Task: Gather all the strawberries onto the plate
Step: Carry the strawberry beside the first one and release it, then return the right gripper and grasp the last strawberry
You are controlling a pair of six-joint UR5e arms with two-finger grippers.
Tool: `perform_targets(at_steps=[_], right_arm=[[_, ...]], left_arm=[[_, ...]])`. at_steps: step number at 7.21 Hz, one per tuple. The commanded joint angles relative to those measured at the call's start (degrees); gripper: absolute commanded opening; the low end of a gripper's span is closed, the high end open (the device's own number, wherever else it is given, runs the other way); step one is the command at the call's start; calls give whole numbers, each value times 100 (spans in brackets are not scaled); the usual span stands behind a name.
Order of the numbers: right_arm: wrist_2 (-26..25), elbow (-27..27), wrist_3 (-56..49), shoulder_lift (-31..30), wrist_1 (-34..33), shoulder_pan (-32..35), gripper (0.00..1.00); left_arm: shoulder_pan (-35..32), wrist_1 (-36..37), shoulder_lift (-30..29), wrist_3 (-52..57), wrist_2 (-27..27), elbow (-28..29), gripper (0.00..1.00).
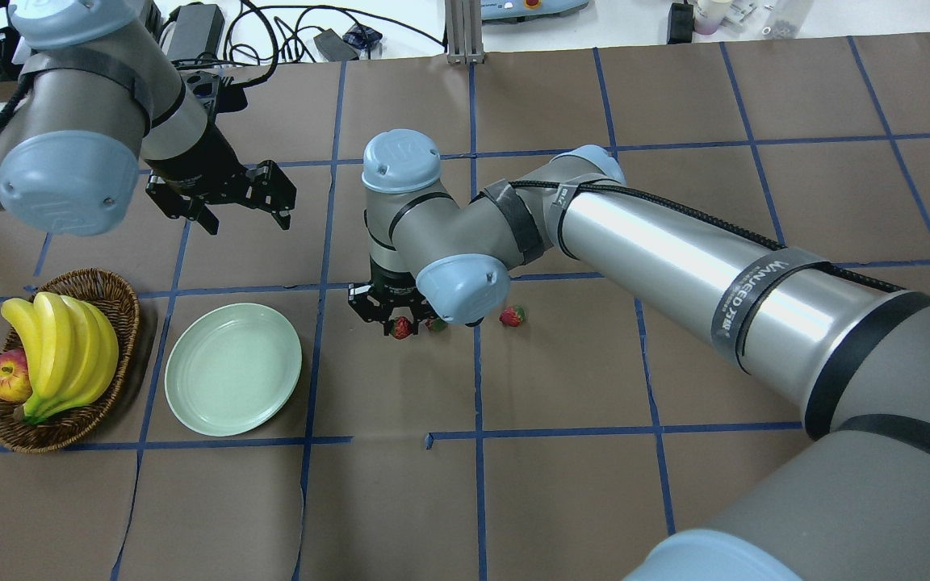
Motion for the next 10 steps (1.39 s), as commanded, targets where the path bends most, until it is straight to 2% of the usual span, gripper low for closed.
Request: perform_targets(at_steps=[1, 2, 4, 5, 6, 9, 10], right_arm=[[12, 2, 2, 7, 32, 17, 91], [3, 10, 28, 15, 50, 17, 98], [-84, -7, 63, -237, 311, 17, 100], [-242, -59, -58, -648, 940, -88, 100], [-583, -16, -347, -827, 1060, -263, 100], [-744, 211, -1585, -828, 1122, -1185, 100], [-1084, 360, -2294, -820, 1079, -1283, 100]], left_arm=[[1, 0, 0, 0, -10, -9, 100], [1, 0, 0, 0, -19, -9, 100], [1, 9, 0, 0, -27, -9, 100], [1, 9, 0, 18, -27, 0, 100], [1, 18, 0, 35, -27, 0, 100], [-16, 18, 26, 62, 17, 0, 100], [-51, 9, 26, 62, 8, 0, 100]])
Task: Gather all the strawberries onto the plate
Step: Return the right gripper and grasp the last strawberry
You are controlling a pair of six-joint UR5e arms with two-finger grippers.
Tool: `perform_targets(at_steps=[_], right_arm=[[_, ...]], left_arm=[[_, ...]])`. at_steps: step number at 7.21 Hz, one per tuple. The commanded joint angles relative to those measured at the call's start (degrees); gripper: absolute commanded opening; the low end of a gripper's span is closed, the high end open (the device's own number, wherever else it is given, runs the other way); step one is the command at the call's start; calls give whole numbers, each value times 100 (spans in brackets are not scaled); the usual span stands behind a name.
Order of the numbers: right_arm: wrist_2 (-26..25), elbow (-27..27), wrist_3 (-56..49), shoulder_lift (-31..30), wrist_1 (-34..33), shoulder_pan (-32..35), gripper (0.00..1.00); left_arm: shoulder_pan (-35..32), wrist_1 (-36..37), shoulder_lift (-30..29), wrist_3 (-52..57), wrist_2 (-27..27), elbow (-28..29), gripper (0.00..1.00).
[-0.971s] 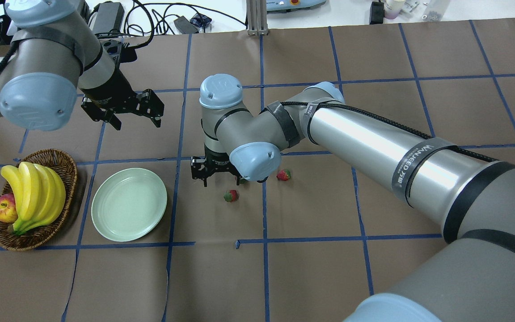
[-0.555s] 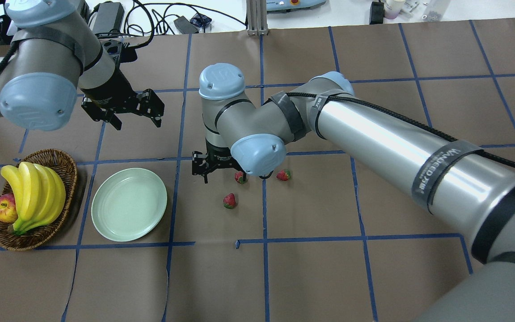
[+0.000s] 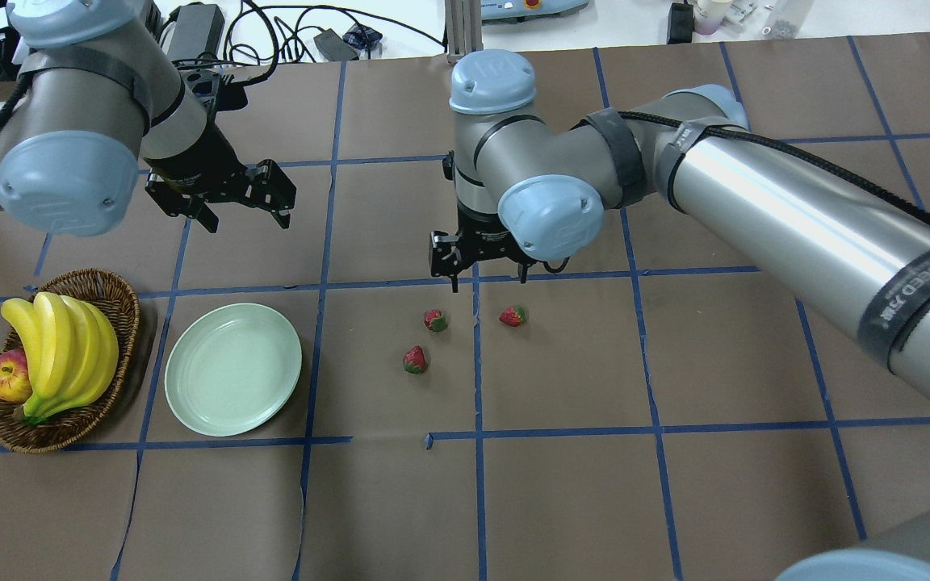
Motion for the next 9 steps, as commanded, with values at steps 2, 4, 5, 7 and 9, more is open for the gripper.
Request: perform_targets(at_steps=[2, 4, 5, 7, 9], right_arm=[[-388, 210, -1181, 188, -189, -216, 100], [-318, 272, -1707, 390, -287, -216, 100], [-274, 307, -1718, 417, -348, -216, 100], [23, 508, -1735, 409, -357, -190, 100], [219, 518, -1727, 487, -445, -181, 96]], left_arm=[[-39, 9, -2, 2, -3, -2, 100], [-47, 0, -37, 11, -21, -11, 100], [-39, -9, -37, 20, -29, -11, 100], [-39, -17, -46, 11, -38, -20, 100], [-47, -26, -46, 2, -47, -72, 100]])
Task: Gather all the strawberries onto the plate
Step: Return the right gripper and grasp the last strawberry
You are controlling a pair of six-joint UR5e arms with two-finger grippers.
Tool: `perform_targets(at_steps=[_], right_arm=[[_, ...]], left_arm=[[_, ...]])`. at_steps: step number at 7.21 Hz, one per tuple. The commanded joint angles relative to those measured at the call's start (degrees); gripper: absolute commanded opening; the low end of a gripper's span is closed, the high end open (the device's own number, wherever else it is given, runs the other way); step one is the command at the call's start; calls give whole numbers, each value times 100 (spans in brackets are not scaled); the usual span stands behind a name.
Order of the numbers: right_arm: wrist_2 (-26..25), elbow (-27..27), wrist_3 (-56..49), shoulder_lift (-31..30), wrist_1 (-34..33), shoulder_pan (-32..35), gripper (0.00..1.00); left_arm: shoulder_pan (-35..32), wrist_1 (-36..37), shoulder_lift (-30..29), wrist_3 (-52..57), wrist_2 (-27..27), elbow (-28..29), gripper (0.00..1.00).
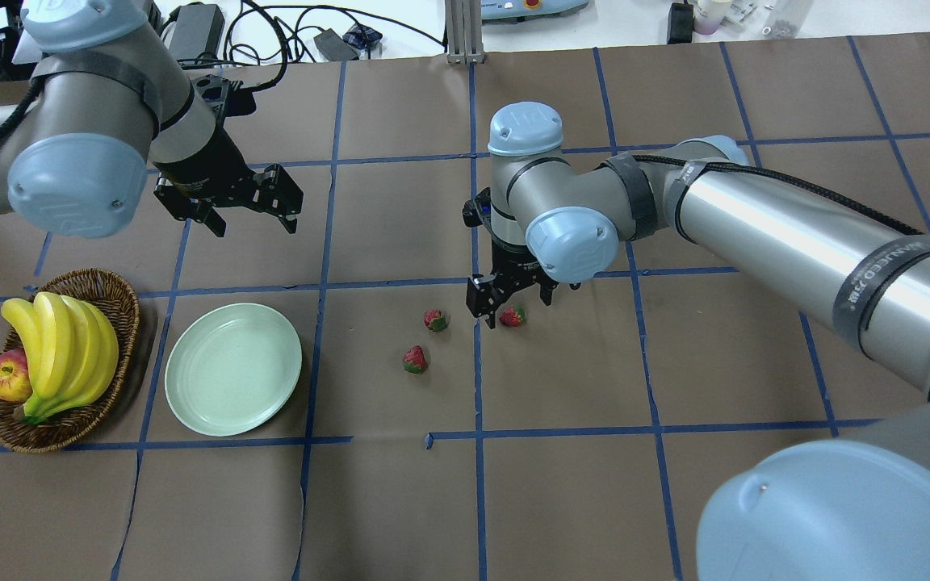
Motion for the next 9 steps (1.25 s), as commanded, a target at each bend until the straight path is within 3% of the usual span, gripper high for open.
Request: perform_targets(at_steps=[1, 3, 5, 6, 7, 9], right_arm=[[95, 17, -53, 71, -36, 5, 96], [86, 17, -142, 88, -36, 5, 79], [86, 8, -168, 115, -175, 5, 37], [86, 16, -159, 115, -177, 5, 7], [86, 17, -159, 115, -168, 5, 0], [-27, -88, -141, 28, -150, -3, 0]], left_arm=[[5, 26, 8, -5, 13, -107, 100], [5, 26, 8, -5, 13, -116, 100], [5, 26, 8, -5, 13, -116, 100], [5, 26, 8, -5, 13, -116, 100], [5, 26, 8, -13, 4, -116, 100], [5, 26, 8, -5, 13, -116, 100]])
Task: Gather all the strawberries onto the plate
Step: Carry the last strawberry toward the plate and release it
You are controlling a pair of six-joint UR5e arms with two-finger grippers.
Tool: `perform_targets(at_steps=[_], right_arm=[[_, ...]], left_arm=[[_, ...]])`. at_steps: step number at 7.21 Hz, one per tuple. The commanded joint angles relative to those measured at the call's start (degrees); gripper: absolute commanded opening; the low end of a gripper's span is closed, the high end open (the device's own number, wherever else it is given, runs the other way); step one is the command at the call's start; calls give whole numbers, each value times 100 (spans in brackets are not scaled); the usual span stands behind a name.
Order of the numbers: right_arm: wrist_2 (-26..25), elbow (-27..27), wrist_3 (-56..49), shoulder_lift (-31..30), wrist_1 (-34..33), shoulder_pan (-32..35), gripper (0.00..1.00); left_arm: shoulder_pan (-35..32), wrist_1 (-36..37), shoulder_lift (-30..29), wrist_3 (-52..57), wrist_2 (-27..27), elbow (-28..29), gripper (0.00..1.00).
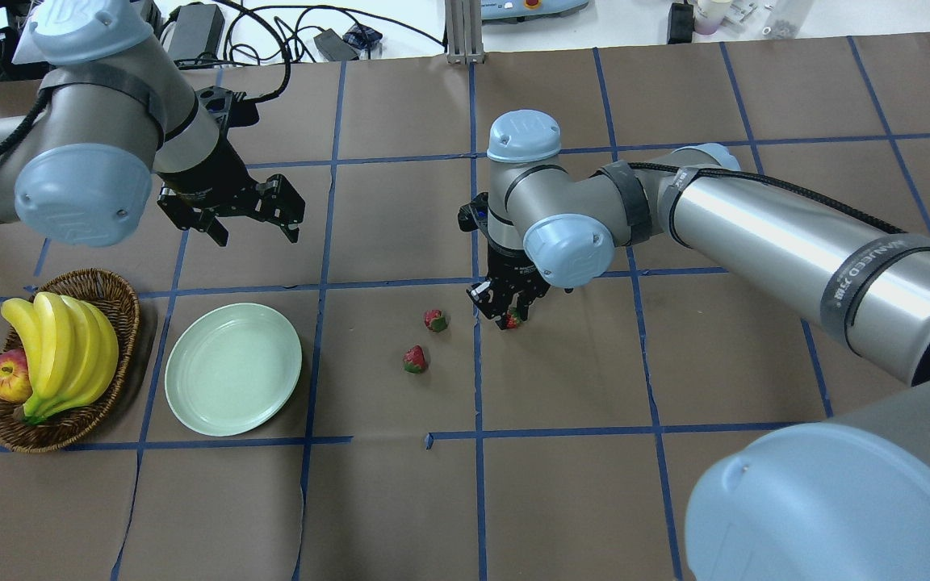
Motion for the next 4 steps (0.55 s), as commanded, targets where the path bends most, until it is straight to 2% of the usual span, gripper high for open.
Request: perform_targets(at_steps=[1, 2, 4], right_arm=[[-406, -182, -6, -256, 39, -16, 0], [-636, -236, 55, -493, 57, -34, 0], [-507, -489, 439, -549, 66, -8, 0]], left_arm=[[0, 9, 0, -24, -6, 0, 100], [-17, 9, 26, -103, -33, 17, 100], [-9, 0, 61, 10, 28, 18, 100]])
